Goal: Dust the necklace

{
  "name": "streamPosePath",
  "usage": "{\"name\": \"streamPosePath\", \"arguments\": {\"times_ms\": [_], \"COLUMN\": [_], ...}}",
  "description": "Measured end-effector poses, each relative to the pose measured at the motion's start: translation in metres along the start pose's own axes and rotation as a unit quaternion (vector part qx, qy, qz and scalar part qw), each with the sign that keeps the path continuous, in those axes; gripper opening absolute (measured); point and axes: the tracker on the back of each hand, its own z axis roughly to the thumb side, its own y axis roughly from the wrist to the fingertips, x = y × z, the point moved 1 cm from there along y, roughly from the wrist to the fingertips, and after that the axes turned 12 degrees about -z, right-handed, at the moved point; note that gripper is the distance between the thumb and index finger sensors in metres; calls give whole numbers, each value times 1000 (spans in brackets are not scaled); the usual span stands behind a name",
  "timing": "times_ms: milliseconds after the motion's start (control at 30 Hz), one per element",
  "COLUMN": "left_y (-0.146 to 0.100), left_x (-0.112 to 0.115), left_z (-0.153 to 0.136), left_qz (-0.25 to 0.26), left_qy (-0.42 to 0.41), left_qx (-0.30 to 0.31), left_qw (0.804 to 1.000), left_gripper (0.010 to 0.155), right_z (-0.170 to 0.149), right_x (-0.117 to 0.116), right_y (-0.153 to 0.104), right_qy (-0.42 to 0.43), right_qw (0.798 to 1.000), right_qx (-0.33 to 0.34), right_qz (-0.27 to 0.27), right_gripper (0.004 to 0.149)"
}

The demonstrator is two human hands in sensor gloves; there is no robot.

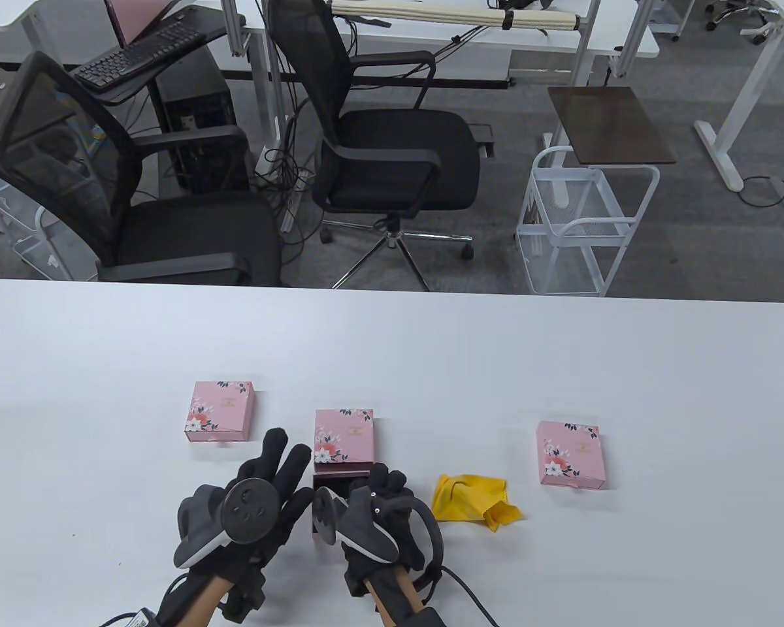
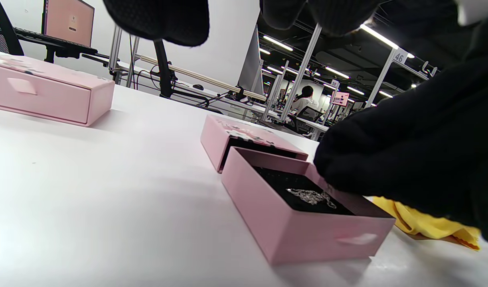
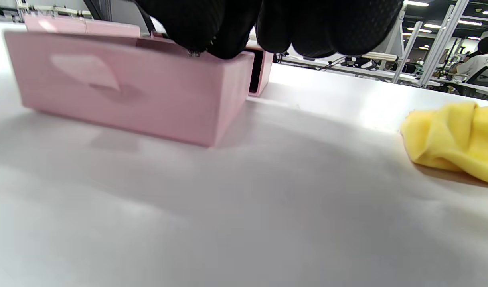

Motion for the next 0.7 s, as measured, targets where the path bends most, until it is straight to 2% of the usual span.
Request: {"name": "streamPosePath", "arguments": {"times_ms": [167,500,633,700], "left_y": [0,0,1,1], "left_x": [0,0,1,1], "left_z": [0,3,4,4], "left_qz": [0,-4,-10,-12], "left_qy": [0,-9,1,6], "left_qx": [2,14,9,9], "left_qw": [1000,1000,1000,1000], "left_gripper": [63,65,80,83], "right_z": [-7,-10,-11,-10], "right_x": [17,56,76,86], "right_y": [-3,-11,-10,-9], "right_qy": [51,163,183,186], "right_qw": [997,976,970,968], "right_qx": [-4,-4,1,7], "right_qz": [-51,-142,-162,-171], "right_gripper": [43,43,43,43]}}
